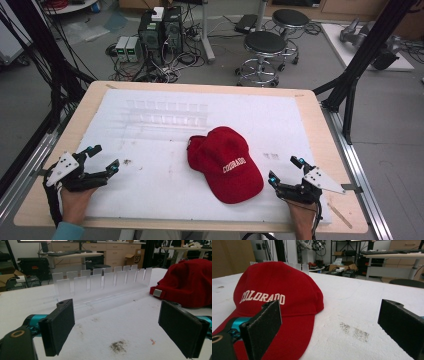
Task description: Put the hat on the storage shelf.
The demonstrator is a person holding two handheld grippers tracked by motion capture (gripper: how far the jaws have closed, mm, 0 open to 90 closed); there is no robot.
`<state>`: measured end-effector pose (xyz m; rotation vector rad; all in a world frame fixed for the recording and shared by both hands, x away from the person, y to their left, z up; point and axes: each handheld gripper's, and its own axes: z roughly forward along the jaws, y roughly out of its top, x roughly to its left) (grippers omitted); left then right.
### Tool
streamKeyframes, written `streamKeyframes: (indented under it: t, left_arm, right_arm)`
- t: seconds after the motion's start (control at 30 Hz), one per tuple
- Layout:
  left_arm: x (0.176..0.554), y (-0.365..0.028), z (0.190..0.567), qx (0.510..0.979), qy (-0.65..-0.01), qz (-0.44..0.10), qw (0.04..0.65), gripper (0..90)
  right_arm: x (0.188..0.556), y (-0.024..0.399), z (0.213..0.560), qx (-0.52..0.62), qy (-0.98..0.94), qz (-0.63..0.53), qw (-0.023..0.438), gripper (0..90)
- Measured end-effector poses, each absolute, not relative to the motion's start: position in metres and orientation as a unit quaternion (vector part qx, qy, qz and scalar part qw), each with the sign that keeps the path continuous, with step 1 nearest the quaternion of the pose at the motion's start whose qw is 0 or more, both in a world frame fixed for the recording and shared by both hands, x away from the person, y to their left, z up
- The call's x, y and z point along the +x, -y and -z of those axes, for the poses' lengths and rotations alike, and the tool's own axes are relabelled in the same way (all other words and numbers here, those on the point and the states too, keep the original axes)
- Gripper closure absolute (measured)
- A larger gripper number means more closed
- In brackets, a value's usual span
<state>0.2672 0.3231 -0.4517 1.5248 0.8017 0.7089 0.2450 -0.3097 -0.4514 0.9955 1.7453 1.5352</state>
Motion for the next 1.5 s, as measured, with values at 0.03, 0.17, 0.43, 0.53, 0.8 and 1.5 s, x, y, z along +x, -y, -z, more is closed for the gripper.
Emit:
streamKeyframes:
  t: [0.03,0.17,0.43,0.53,0.8,1.5]
  left_arm:
    - [0.267,-0.323,0.452,0.657,-0.347,-0.304,0.597,13.9]
    - [0.267,-0.323,0.452,0.656,-0.347,-0.304,0.596,13.9]
    - [0.267,-0.323,0.452,0.657,-0.347,-0.305,0.596,13.9]
    - [0.267,-0.323,0.452,0.656,-0.345,-0.307,0.597,13.9]
    - [0.266,-0.323,0.452,0.653,-0.343,-0.308,0.601,13.9]
    - [0.267,-0.324,0.452,0.653,-0.349,-0.304,0.599,13.9]
  right_arm:
    - [0.245,0.31,0.451,0.375,-0.658,-0.579,0.302,3.8]
    - [0.245,0.31,0.451,0.375,-0.657,-0.581,0.3,3.9]
    - [0.244,0.31,0.451,0.373,-0.657,-0.582,0.302,3.8]
    - [0.244,0.31,0.451,0.374,-0.656,-0.581,0.303,3.8]
    - [0.247,0.307,0.45,0.382,-0.663,-0.568,0.304,3.8]
    - [0.265,0.262,0.396,0.361,-0.709,-0.543,0.267,3.9]
